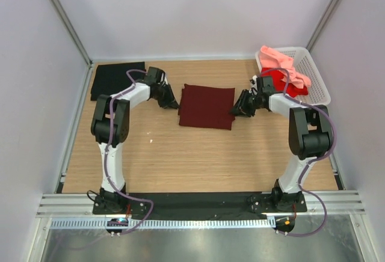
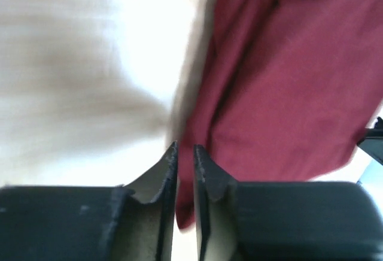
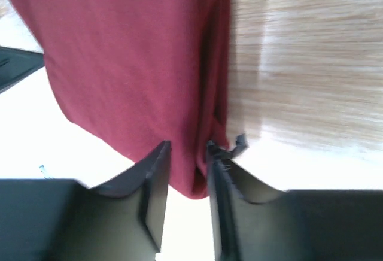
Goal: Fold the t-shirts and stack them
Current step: Fold the tshirt, then neatly place the folded tshirt to the corner
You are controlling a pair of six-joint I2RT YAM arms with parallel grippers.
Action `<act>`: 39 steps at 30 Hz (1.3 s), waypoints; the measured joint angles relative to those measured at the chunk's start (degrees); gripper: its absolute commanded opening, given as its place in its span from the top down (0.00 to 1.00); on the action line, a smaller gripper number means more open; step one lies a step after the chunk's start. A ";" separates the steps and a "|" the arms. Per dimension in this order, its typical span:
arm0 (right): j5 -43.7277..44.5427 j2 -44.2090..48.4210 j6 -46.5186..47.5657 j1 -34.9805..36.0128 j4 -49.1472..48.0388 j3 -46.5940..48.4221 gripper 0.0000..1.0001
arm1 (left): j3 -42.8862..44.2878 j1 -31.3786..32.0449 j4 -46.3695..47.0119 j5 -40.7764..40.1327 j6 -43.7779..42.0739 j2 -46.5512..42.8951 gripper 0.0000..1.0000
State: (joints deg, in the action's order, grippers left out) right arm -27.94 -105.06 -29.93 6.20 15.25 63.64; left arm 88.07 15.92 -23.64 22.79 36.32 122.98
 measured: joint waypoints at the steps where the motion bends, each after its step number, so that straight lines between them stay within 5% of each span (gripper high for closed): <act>1: -0.04 0.57 0.70 0.00 1.18 0.39 0.59 | -1.05 0.11 -0.72 -0.79 0.52 -1.60 0.79; 7: 0.26 3.26 2.69 0.00 7.61 2.71 0.50 | 3.26 0.24 -2.36 -2.16 0.96 -6.49 0.76; 11: 0.96 5.62 3.15 0.28 10.60 2.84 0.68 | 9.33 0.70 -1.20 0.31 0.72 -5.38 0.77; 25: 0.20 2.03 2.19 3.17 2.05 -4.96 0.74 | 30.77 1.86 0.87 7.56 0.87 20.76 0.79; 31: 0.35 1.07 2.54 2.93 0.83 -6.05 0.73 | 34.82 -0.61 1.25 9.18 2.49 22.99 0.74; 35: 0.39 1.64 3.08 2.93 1.25 -6.05 0.65 | 34.38 -1.49 1.66 10.27 2.80 21.86 0.70; 39: 0.46 4.00 3.82 2.93 2.60 -5.99 0.45 | 28.39 -1.62 1.86 10.88 2.36 16.39 0.67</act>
State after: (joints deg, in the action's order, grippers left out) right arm -27.49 -101.06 -26.11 9.13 17.85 57.65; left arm 116.46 14.31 -21.78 33.67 38.68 139.37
